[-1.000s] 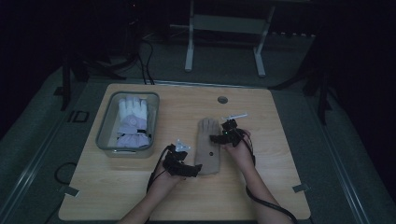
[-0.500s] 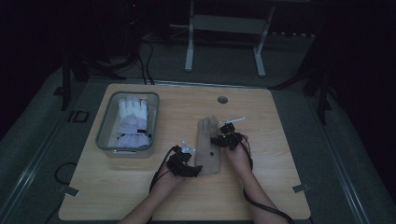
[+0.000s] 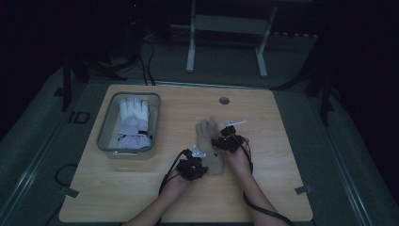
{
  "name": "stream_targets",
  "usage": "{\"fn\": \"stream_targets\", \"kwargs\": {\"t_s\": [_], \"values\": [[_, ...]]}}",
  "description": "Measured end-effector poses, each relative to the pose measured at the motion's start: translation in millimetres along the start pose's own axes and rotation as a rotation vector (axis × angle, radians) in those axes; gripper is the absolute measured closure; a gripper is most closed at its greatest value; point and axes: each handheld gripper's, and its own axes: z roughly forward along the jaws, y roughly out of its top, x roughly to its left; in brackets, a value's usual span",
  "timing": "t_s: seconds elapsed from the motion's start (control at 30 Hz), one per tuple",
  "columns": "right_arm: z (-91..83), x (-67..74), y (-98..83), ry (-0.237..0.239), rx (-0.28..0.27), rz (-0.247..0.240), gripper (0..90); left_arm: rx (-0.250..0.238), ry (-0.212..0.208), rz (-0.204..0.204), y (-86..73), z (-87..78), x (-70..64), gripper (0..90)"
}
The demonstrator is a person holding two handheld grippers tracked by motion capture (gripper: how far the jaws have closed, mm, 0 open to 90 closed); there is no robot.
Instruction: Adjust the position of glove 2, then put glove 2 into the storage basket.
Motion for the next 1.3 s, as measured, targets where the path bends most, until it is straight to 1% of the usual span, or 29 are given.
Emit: {"fn": "stream_targets", "kwargs": {"t_s": [0.03, 0.07, 0.17, 0.2, 0.23, 0.27, 0.3, 0.37, 0.47, 0.53, 0.57, 0.67, 0.73, 0.8, 0.83, 1.0, 1.1, 1.17, 1.3], "values": [[-0.8, -1.4, -0.1, 0.011, -0.008, 0.011, 72.7, 0.007, -0.001, 0.01, -0.1, -1.3, 0.2, 81.3], [-1.6, -1.7, -0.1, 0.016, -0.011, 0.018, 72.9, 0.01, 0.0, 0.01, 0.0, -2.5, 0.1, 81.6], [-3.4, -0.8, 1.4, 0.021, -0.013, 0.011, 73.2, 0.007, -0.004, 0.007, 0.6, -7.4, 1.3, 81.8], [-5.4, 0.8, 3.4, 0.021, -0.018, 0.004, 73.4, 0.011, 0.004, 0.022, 1.0, -10.2, 2.0, 82.1], [-8.4, 3.1, 6.9, 0.028, -0.031, 0.002, 73.6, 0.006, 0.003, 0.016, 2.1, -15.4, 3.6, 82.2], [-8.4, 3.1, 6.9, 0.028, -0.031, 0.002, 73.6, 0.006, 0.003, 0.016, 2.1, -15.4, 3.6, 82.2], [-10.0, 4.1, 8.5, 0.032, -0.034, 0.005, 73.6, 0.002, 0.014, 0.022, 3.2, -19.9, 4.3, 82.2], [-14.0, 6.4, 13.4, 0.041, -0.049, 0.003, 73.7, -0.007, 0.007, 0.016, 4.3, -25.3, 6.1, 82.1], [-20.5, 10.4, 20.7, 0.061, -0.069, 0.006, 73.6, -0.025, 0.008, 0.011, 6.1, -35.4, 9.2, 82.2], [-24.2, 13.3, 26.0, 0.066, -0.078, 0.0, 73.6, -0.027, 0.01, 0.014, 7.5, -40.7, 10.8, 82.2], [-25.4, 14.4, 27.8, 0.068, -0.083, -0.004, 73.7, -0.036, 0.008, 0.009, 8.3, -44.7, 12.1, 82.1], [-30.1, 20.7, 36.4, 0.071, -0.093, -0.019, 73.7, -0.044, 0.017, 0.013, 10.9, -54.2, 14.5, 82.1], [-33.1, 25.4, 43.1, 0.072, -0.098, -0.033, 73.6, -0.046, 0.03, 0.02, 12.4, -59.6, 15.5, 82.2], [-35.0, 28.7, 47.7, 0.075, -0.105, -0.042, 73.6, -0.047, 0.029, 0.017, 14.1, -65.7, 17.8, 82.1], [-35.8, 30.4, 50.2, 0.08, -0.106, -0.044, 73.6, -0.049, 0.037, 0.018, 14.7, -68.8, 18.6, 82.2], [-38.0, 37.6, 61.0, 0.087, -0.112, -0.064, 73.6, -0.057, 0.047, 0.01, 16.1, -80.8, 23.8, 82.2], [-38.6, 42.7, 66.0, 0.089, -0.115, -0.074, 73.6, -0.064, 0.046, 0.0, 16.5, -86.3, 26.0, 82.2], [-38.9, 45.7, 69.0, 0.094, -0.119, -0.077, 73.6, -0.065, 0.038, -0.004, 17.3, -89.9, 27.9, 82.2], [-39.7, 50.8, 78.7, 0.095, -0.125, -0.092, 73.6, -0.079, 0.053, -0.005, 20.4, -98.9, 32.6, 82.2]]}}
